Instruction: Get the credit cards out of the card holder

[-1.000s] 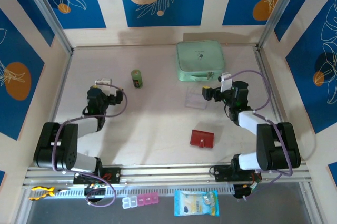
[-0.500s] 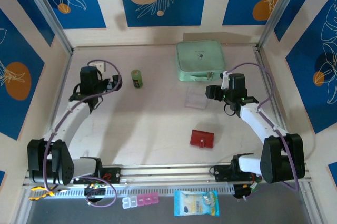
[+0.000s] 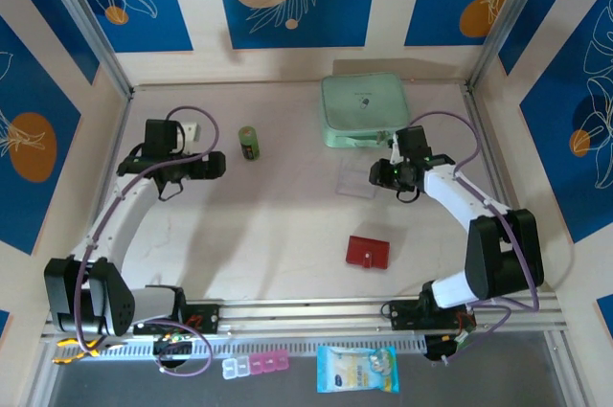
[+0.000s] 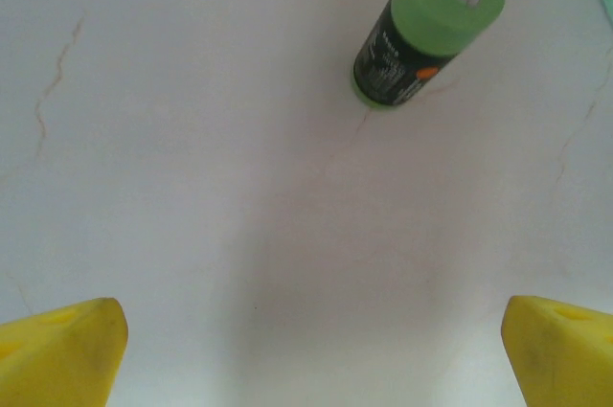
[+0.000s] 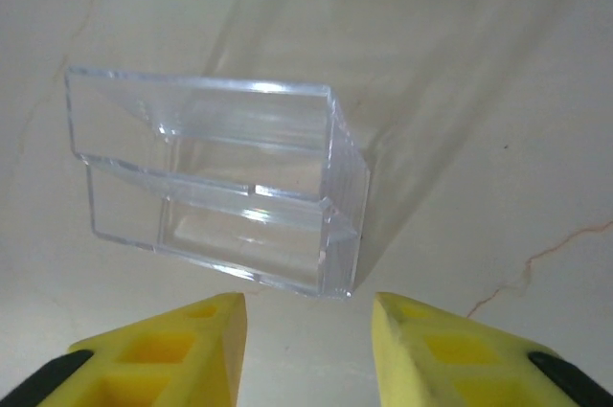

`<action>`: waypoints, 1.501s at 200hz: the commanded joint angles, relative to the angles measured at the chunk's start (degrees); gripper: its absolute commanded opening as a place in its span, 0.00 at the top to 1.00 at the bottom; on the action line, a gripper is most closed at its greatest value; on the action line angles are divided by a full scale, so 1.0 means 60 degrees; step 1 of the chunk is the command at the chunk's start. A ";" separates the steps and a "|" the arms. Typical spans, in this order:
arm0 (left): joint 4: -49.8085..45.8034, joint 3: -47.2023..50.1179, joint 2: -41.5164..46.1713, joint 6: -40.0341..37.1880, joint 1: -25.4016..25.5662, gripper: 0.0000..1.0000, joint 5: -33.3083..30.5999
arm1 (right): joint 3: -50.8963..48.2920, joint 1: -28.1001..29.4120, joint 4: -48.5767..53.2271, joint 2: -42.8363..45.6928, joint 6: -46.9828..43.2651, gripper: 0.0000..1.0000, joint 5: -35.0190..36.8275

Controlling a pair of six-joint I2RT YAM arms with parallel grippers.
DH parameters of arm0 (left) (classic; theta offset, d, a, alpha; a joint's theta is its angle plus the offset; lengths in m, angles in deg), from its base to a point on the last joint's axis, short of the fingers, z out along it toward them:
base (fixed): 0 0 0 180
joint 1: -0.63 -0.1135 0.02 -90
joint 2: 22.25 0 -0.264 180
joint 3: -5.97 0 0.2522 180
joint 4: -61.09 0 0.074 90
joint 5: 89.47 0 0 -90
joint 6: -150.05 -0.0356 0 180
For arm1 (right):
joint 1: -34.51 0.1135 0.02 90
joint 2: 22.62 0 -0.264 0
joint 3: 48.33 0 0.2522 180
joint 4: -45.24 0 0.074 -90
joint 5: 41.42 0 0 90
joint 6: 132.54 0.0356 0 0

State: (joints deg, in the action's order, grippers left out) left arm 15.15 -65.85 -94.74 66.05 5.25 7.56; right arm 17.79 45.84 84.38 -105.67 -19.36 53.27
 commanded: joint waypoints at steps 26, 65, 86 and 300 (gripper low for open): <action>-0.0104 0.0204 0.0030 -0.0581 0.0035 0.00 -0.0485 | 0.0550 0.0174 0.0413 -0.0627 0.0303 0.71 0.0463; -0.0121 0.0101 -0.0154 -0.0403 0.0035 0.00 -0.0322 | 0.0713 0.0176 0.0358 -0.1037 0.0272 0.72 0.0529; -0.0124 0.0109 -0.0175 -0.0399 0.0031 0.00 -0.0405 | 0.0837 0.0174 0.0308 -0.1228 0.0238 0.73 0.0422; -0.0202 0.0068 -0.0131 -0.0561 0.0024 0.00 -0.0775 | 0.1293 0.0496 0.0397 -0.2213 0.0064 0.83 0.0560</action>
State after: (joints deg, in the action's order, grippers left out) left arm 14.91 -65.20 -95.50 64.00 5.25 3.45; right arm 24.26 48.22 85.54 -117.49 -18.66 56.19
